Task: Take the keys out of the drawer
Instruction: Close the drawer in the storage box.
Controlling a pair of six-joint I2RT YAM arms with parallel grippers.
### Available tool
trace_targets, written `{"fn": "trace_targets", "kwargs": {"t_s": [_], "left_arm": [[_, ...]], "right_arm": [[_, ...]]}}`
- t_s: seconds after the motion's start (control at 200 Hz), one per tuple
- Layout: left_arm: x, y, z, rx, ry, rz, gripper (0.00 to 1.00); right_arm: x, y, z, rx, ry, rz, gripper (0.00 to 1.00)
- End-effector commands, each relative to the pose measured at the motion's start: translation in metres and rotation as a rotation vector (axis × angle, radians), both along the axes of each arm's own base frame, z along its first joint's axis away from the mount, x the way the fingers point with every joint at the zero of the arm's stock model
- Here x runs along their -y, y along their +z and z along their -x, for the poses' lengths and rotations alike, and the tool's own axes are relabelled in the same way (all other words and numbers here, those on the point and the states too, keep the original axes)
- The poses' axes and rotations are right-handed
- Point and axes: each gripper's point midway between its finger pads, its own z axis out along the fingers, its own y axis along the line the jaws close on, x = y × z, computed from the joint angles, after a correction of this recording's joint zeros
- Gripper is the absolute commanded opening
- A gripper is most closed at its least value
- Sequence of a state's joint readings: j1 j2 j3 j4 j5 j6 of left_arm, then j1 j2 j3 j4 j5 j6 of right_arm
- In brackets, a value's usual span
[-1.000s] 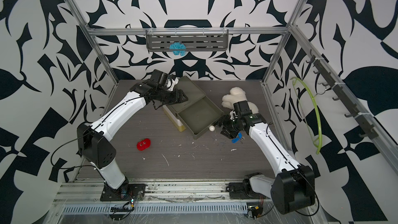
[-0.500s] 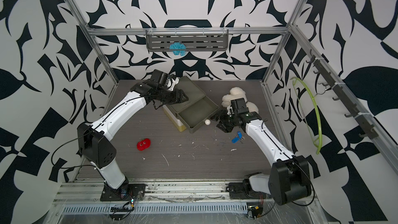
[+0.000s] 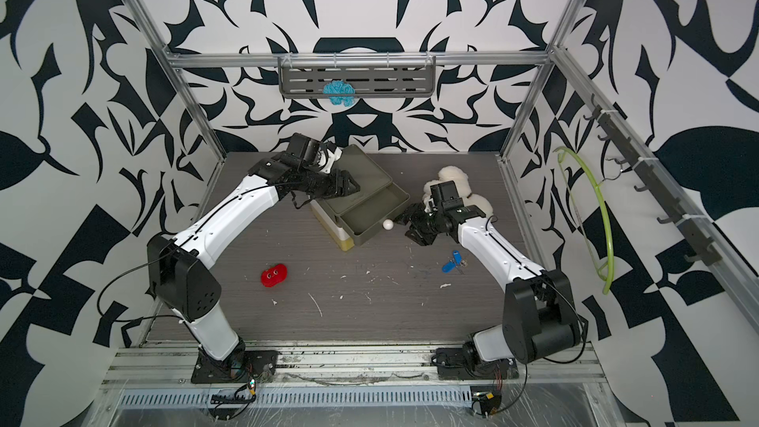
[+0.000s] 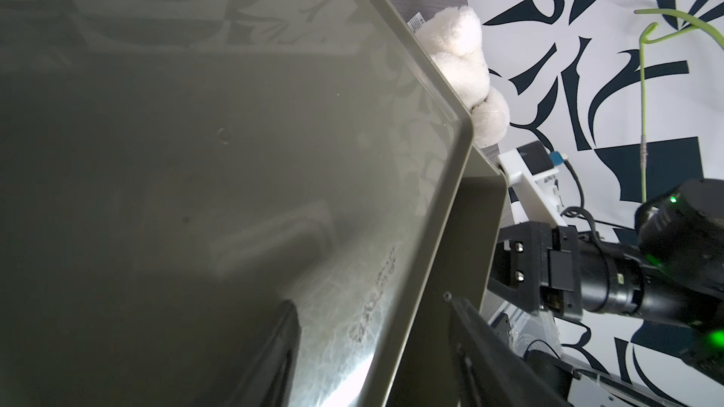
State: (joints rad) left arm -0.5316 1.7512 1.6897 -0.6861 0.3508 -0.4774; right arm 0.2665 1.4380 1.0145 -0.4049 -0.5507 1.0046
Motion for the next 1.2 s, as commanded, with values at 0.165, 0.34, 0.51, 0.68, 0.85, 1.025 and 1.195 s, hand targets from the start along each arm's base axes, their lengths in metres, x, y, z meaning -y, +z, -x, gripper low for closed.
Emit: {"fn": "trace_targets", "kwargs": {"t_s": [0.165, 0.34, 0.51, 0.68, 0.85, 1.025, 1.195], "left_arm": [[-0.013, -0.029, 0.015, -0.103, -0.008, -0.072, 0.66], [-0.015, -0.029, 0.016, -0.106, -0.009, -0.068, 0.66], [-0.019, -0.027, 0.018, -0.102, -0.009, -0.067, 0.66], [-0.019, -0.029, 0.02, -0.109, -0.014, -0.06, 0.66], [-0.018, -0.029, 0.022, -0.113, -0.023, -0.051, 0.66], [-0.021, -0.024, 0.022, -0.104, -0.022, -0.049, 0.66], [-0.029, -0.004, 0.015, -0.044, 0.004, -0.029, 0.67]], "right_arm": [[-0.025, 0.04, -0.044, 0.15, 0.025, -0.061, 0.6], [-0.032, 0.037, -0.056, 0.153, 0.027, -0.067, 0.6], [-0.044, 0.035, -0.067, 0.158, 0.033, -0.084, 0.6], [-0.057, 0.039, -0.075, 0.176, 0.038, -0.097, 0.59], [-0.065, 0.047, -0.079, 0.203, 0.032, -0.104, 0.59], [-0.059, 0.047, -0.069, 0.204, 0.024, -0.093, 0.59], [-0.034, 0.029, -0.046, 0.172, -0.001, -0.063, 0.59]]}}
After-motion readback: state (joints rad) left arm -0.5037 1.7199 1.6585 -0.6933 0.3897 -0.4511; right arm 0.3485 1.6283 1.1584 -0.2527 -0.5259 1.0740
